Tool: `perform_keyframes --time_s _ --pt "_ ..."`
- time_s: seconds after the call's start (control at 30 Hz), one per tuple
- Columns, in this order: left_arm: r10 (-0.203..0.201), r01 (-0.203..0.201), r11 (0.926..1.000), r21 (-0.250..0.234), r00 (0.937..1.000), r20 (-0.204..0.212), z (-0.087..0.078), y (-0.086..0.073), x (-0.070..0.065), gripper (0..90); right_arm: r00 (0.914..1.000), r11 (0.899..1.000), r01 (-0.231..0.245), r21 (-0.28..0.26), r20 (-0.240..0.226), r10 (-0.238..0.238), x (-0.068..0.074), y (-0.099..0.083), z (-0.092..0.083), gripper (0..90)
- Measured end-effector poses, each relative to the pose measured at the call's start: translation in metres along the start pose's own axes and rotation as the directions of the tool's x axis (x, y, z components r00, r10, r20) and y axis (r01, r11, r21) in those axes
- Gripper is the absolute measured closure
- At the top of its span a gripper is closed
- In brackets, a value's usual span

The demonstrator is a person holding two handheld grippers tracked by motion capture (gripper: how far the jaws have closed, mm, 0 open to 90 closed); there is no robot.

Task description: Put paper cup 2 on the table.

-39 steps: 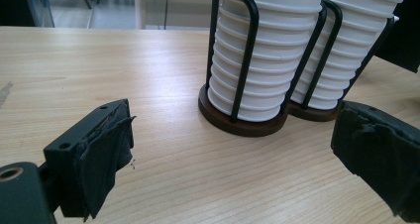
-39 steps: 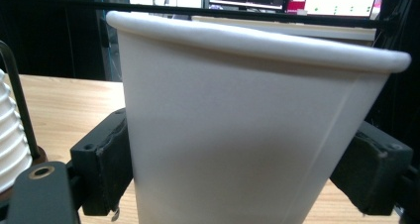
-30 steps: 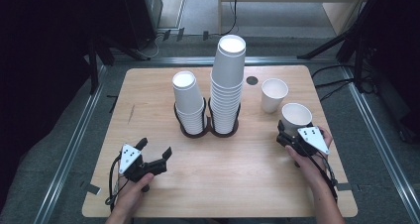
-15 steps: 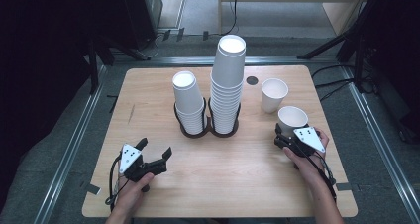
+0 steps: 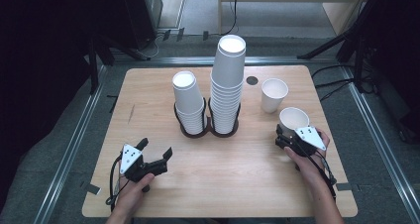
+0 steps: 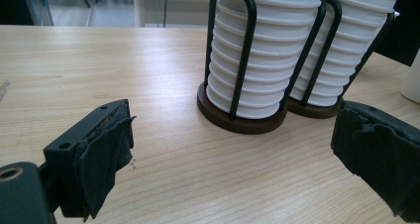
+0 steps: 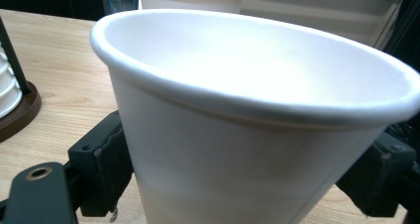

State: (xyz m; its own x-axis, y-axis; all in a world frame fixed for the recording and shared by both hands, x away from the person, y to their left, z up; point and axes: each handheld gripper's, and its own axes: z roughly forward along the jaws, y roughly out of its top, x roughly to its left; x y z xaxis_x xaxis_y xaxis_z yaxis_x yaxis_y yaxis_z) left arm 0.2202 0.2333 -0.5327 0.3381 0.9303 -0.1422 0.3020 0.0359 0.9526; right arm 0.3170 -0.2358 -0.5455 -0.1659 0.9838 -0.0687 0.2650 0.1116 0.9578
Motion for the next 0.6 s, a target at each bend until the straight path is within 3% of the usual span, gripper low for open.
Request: perform_keyframes --time_s 0.3,0.6 --pt "-0.005 0.005 1.0000 0.001 1.0000 0.000 0.000 0.000 0.001 2.8 0.9973 0.998 -0.055 -0.005 -0.049 0.054 -0.002 0.004 -0.001 0.1" --pt "-0.013 0.013 0.9998 -0.014 0.9999 -0.009 -0.003 0.005 -0.001 2.8 0.9959 0.997 -0.072 -0.005 -0.055 0.071 -0.006 0.011 -0.013 0.0"
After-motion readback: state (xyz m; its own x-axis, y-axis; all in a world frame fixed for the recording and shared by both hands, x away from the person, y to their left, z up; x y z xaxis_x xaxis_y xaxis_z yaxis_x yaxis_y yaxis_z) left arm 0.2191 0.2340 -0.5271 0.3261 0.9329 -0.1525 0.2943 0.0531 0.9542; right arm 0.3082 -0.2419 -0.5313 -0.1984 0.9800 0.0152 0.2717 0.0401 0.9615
